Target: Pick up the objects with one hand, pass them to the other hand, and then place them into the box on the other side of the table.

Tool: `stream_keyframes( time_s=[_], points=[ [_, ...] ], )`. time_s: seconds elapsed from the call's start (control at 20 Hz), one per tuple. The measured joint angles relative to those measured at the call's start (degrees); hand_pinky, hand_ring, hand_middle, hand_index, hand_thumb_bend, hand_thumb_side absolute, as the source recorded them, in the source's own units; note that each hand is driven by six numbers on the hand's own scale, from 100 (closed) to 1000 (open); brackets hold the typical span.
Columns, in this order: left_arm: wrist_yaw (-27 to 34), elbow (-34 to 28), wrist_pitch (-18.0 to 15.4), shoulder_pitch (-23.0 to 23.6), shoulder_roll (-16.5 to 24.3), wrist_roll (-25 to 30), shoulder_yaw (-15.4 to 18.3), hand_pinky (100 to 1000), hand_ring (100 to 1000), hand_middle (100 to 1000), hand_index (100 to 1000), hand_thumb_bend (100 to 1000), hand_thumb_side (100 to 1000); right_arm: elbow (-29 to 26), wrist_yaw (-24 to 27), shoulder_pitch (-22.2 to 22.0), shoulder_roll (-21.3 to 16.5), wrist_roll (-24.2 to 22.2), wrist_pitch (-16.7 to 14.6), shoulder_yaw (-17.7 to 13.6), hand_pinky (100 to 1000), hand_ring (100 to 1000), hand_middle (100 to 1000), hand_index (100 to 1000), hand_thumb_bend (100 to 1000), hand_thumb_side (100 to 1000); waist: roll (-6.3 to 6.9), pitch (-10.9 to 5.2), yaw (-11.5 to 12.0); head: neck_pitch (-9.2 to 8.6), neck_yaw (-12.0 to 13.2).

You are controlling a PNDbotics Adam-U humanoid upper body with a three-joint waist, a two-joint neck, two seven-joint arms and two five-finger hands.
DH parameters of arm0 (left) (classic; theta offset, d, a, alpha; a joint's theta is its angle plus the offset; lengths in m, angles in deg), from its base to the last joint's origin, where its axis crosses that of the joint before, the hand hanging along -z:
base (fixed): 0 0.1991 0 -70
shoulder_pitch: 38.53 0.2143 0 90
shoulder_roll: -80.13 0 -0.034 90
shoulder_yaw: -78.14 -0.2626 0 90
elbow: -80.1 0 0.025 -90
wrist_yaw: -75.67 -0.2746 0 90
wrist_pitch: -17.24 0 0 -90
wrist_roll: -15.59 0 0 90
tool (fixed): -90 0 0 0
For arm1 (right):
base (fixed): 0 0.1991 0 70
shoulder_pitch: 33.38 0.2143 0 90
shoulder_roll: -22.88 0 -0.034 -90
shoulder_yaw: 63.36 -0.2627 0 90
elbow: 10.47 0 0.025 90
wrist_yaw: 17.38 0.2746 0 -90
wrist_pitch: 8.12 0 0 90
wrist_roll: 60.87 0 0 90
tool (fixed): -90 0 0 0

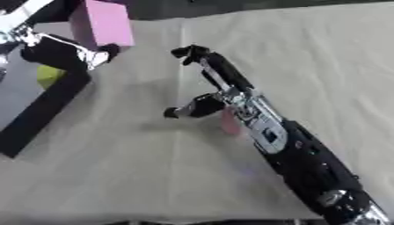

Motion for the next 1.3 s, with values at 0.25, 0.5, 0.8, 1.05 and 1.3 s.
stream_keyframes(
  time_s=[0.25, 0.5, 0.8, 1.05, 1.3],
  points=[
    [2.85, 2.16, 2.37, 0.17, 2.51, -1.78, 1.89, 675, 563, 467, 367, 101, 100, -1.25, 0.35, 0.00, -0.41, -0.10, 0.03, 0.00, 829, 740, 772, 863, 814, 303, -0.23, 0.01, -0.42, 0.00, 0.51],
    [4.31, 4.73, 4.01, 0.98, 5.45, -3.49, 3.80, 676, 565, 468, 367, 100, 100, -2.06, 0.94, 0.01, -0.56, -0.12, 0.08, 0.00, 829, 740, 773, 862, 813, 303, -0.35, 0.01, -0.53, 0.00, 1.43],
    [4.92, 7.71, 5.06, 2.06, 7.72, -5.08, 5.41, 676, 565, 469, 367, 100, 100, -3.01, 1.41, 0.08, -0.81, -0.09, 0.32, -0.01, 829, 740, 773, 862, 812, 301, -0.61, 0.02, -0.95, 0.00, 2.90],
    [5.07, 10.20, 5.77, 3.08, 9.53, -6.50, 7.05, 676, 566, 469, 367, 100, 100, -3.77, 1.85, 0.46, -1.00, -0.02, 0.45, -0.01, 828, 739, 772, 861, 812, 301, -0.85, 0.07, -1.24, 0.00, 4.83],
    [5.08, 12.56, 6.44, 4.63, 11.43, -7.71, 8.43, 677, 567, 470, 367, 108, 100, -4.45, 2.21, 0.52, -1.03, 0.12, 0.58, -0.02, 828, 739, 773, 861, 812, 300, -1.02, 0.07, -1.34, 0.00, 6.74]
  ],
)
